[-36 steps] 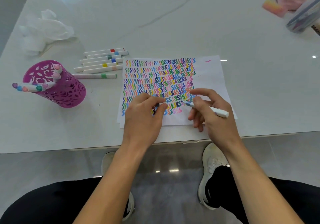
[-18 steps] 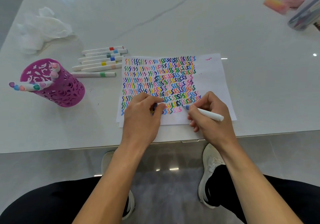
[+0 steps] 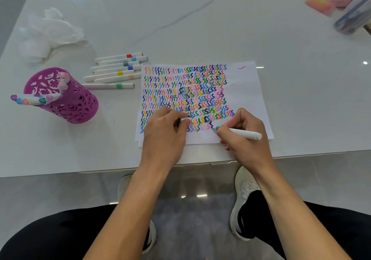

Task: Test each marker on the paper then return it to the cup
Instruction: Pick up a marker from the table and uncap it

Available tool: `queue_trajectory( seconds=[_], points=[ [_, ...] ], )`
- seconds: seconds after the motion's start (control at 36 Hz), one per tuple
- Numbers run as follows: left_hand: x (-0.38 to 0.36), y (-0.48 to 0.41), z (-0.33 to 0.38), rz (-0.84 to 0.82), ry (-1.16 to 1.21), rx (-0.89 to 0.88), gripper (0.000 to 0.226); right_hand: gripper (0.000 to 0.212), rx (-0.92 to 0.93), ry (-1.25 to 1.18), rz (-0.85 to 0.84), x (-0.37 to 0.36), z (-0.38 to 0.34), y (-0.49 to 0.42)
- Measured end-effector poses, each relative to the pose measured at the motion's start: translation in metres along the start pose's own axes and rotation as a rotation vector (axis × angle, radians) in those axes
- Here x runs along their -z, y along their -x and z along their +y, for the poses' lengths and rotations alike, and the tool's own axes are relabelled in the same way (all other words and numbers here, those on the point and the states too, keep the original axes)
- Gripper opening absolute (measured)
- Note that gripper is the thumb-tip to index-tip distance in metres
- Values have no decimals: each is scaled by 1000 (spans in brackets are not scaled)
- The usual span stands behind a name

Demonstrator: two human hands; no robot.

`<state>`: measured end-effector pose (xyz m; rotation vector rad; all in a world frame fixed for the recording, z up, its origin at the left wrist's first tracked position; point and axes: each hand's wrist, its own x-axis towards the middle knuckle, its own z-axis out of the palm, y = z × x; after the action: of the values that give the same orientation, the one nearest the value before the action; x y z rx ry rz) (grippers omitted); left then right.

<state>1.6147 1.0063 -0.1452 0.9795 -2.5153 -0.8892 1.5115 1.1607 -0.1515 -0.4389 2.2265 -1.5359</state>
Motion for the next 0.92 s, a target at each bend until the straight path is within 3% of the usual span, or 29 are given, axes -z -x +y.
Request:
queue_trajectory(
  seconds=[0.17,0.31,0.47,0.56,0.69,0.92],
  points=[
    [2,0,0,-5,9,3,19,22,-17,-215,29,3,-6,1],
    [3,3,1,3,15,-5,18,11,-2,-400,60,7,-13,1],
    [10,6,3,72,77,-16,16,10,73,-386,61,11,-22,-1],
    [14,8,7,77,209,38,15,9,84,-374,14,10,-26,-1],
    [18,7,12,-10,683,233,16,15,16,-485,-19,1,-31,1],
    [17,10,16,-87,808,270,12,12,55,-463,-55,-5,-37,3]
  ],
)
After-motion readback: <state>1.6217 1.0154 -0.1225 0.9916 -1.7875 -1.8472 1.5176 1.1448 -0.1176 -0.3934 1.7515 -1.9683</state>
